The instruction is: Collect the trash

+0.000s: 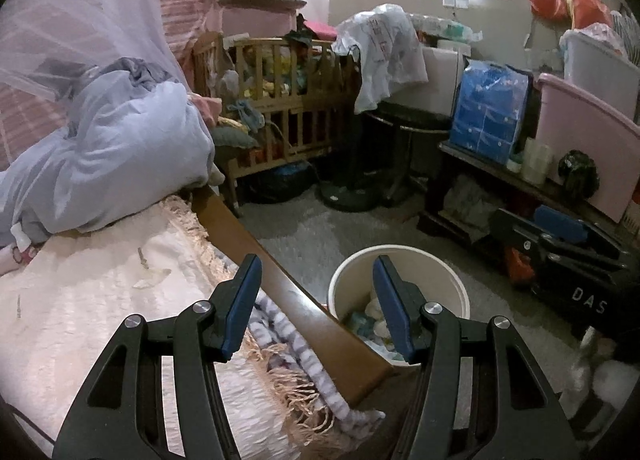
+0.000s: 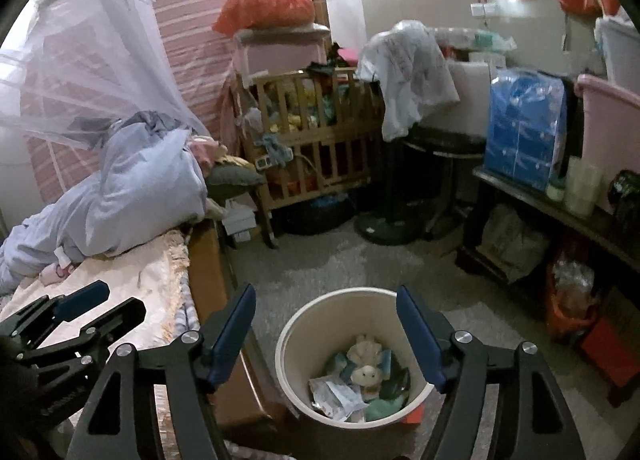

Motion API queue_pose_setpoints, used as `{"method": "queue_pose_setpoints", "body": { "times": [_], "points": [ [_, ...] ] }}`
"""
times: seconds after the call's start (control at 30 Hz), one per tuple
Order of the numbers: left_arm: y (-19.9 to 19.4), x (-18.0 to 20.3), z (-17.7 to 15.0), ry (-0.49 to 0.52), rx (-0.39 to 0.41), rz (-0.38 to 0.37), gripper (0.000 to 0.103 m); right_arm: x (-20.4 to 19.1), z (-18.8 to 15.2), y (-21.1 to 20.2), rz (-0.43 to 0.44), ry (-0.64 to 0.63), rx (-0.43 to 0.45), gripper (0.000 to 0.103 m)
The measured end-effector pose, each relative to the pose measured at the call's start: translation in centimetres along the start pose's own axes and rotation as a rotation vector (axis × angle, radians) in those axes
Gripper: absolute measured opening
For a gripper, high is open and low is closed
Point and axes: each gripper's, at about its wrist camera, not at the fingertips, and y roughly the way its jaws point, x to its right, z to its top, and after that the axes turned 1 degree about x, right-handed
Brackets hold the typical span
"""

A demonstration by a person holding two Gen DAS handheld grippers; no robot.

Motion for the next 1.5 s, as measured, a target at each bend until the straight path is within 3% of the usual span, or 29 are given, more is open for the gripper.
{"method": "queue_pose_setpoints", "body": {
  "times": [0.2, 1.5],
  "points": [
    [-1.3, -0.9, 0.4, -0.021, 0.026, 0.001, 0.057, -0.9, 0.4, -1.4, 0.007, -0.010, 0.031, 0.082],
    [-0.9, -1.8, 0.4, -0.082, 0.006, -0.017, 0.057, -1.8, -0.4, -1.2, 0.002, -0.044, -0.002, 0.084]
  ]
}}
